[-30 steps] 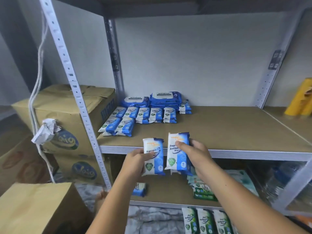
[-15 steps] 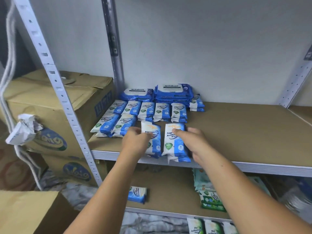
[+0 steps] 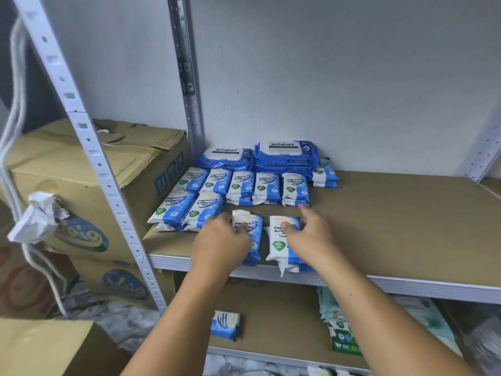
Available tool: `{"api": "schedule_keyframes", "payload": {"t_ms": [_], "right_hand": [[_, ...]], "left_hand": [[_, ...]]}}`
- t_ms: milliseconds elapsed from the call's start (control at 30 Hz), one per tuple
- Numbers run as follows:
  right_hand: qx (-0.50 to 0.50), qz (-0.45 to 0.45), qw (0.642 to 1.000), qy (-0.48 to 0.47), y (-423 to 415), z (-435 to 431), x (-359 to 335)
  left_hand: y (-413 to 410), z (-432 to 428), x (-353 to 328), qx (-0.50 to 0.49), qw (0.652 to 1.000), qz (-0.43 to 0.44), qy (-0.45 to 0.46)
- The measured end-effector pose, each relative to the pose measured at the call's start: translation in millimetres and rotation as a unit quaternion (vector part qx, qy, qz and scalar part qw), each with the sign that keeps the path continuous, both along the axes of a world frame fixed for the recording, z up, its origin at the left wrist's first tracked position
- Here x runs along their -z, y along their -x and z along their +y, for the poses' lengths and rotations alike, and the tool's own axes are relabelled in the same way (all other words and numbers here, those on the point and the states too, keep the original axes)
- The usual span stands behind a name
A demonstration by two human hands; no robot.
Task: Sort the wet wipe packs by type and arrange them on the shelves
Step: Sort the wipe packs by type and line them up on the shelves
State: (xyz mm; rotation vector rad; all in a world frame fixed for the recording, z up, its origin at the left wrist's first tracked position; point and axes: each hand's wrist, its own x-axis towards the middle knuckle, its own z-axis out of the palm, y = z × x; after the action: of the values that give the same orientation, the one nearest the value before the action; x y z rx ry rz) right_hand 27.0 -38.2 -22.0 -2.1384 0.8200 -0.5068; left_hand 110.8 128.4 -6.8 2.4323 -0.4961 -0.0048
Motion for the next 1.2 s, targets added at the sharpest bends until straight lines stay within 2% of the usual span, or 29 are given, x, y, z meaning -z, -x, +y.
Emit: {"api": "schedule_keyframes", "payload": {"t_ms": [100,200,267,467,633,933,1200], "right_hand": [[-0.065,-0.066,0.994,0.06,19.7,4.0,-9.4],[-0.185,-0.039,0.976,0.11,40.8,5.9,-16.4],[-0.214,-0.014,0.967,0.137,49.3,4.7,-15.6],[-0.213,-0.017,0.969,0.127,62.7,-1.0,-17.9],[-0.205,0.037,0.967,0.146,69.5,3.3,-19.4],[-0.169,0.016,0.976,0.139,52.5,9.6,-3.4],[-0.159,-0.032,0.977,0.139,14.3,13.5,11.8]], "left_hand": [[3.8,7.9,4.0,0.018,0.998,-0.042,0.043],[5.4,19.5,8.5,0.081,0.991,-0.076,0.069],[7.8,27.1,10.5,0.124,0.986,-0.094,0.065],[18.5,43.3,9.3,0.196,0.973,-0.116,0.041],[18.6,45.7,9.9,0.208,0.971,-0.119,0.006],[12.4,38.7,18.3,0.174,0.976,-0.126,0.046],[-16.8,27.9,20.8,0.103,0.975,-0.198,-0.015]]}}
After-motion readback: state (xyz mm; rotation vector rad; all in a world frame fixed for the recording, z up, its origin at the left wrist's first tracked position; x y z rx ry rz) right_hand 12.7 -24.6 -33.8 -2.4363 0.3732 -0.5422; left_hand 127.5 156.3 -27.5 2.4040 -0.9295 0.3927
